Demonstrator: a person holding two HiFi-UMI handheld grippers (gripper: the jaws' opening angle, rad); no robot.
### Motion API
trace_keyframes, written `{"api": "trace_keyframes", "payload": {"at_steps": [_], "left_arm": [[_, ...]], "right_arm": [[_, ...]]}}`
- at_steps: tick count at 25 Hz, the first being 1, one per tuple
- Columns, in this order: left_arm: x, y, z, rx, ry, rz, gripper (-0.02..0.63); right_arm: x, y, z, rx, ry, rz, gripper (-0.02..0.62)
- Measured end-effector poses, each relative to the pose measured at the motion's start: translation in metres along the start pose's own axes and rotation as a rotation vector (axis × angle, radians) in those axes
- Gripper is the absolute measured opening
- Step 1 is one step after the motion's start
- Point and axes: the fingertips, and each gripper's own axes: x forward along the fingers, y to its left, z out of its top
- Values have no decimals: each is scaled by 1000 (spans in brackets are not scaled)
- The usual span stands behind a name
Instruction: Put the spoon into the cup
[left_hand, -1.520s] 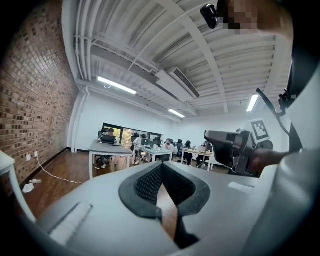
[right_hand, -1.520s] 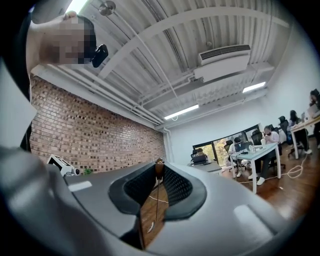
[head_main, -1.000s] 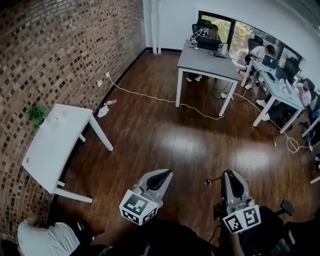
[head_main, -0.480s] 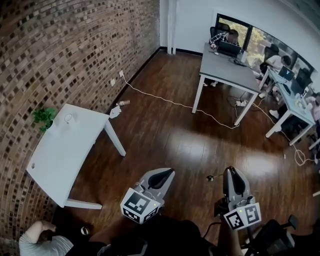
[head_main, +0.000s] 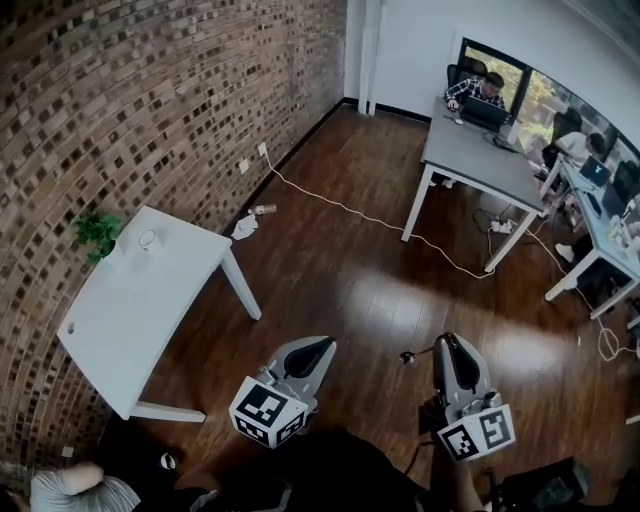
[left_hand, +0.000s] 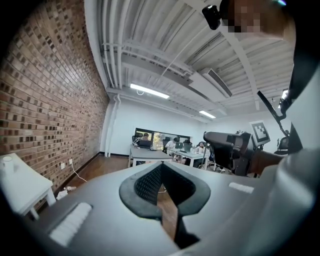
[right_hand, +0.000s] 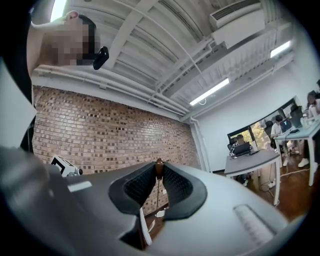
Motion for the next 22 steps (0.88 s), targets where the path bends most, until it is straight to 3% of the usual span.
{"api": "trace_keyframes", "payload": {"at_steps": [6, 11, 22], "left_arm": [[8, 33, 10, 35, -6, 65, 0], [-4, 88, 12, 27, -14, 111, 0], [-76, 252, 23, 3, -26, 203, 0]], "right_arm": [[45, -4, -11, 19, 11, 67, 49], [91, 16, -25, 23, 28, 106, 49], [237, 122, -65, 56, 41, 157, 49]]}}
